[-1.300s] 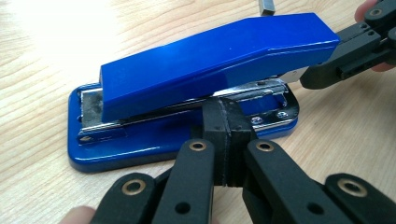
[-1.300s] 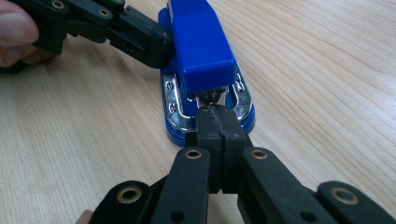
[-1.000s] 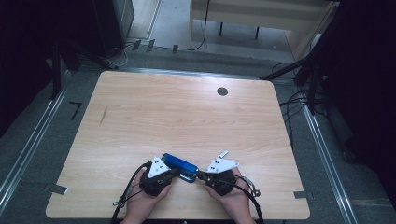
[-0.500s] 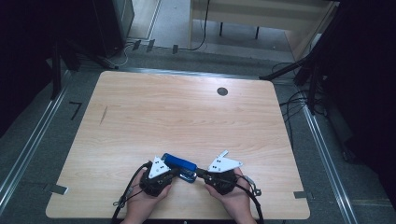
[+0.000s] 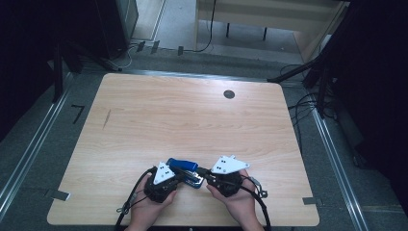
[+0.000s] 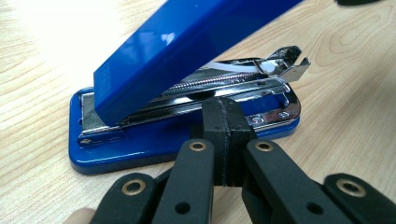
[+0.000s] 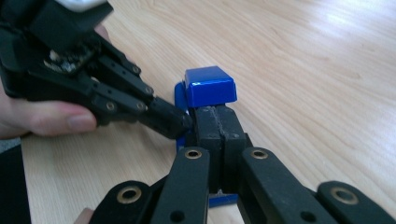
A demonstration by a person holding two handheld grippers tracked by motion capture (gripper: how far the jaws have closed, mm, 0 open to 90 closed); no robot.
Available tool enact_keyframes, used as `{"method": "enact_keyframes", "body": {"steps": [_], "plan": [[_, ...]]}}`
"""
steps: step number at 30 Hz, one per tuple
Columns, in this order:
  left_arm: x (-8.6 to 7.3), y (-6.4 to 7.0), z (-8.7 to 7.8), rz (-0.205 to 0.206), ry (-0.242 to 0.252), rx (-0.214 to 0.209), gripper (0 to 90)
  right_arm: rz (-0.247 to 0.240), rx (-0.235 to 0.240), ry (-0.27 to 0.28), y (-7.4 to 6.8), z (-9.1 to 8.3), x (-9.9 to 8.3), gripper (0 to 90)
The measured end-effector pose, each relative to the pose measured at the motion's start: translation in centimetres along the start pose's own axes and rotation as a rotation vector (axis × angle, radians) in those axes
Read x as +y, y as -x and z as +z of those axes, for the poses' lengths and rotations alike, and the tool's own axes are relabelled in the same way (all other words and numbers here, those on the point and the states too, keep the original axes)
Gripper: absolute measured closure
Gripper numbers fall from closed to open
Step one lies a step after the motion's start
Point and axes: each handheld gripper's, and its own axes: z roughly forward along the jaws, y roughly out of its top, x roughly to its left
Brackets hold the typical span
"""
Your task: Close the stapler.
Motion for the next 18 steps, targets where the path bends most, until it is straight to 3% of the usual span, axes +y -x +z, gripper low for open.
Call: {"method": "enact_keyframes", "body": {"steps": [18], "plan": [[0.0, 0.3, 0.0, 0.026, 0.003, 0.018, 90.0, -0.009, 0.008, 0.019, -0.3, 0.3, 2.0, 90.0]]}}
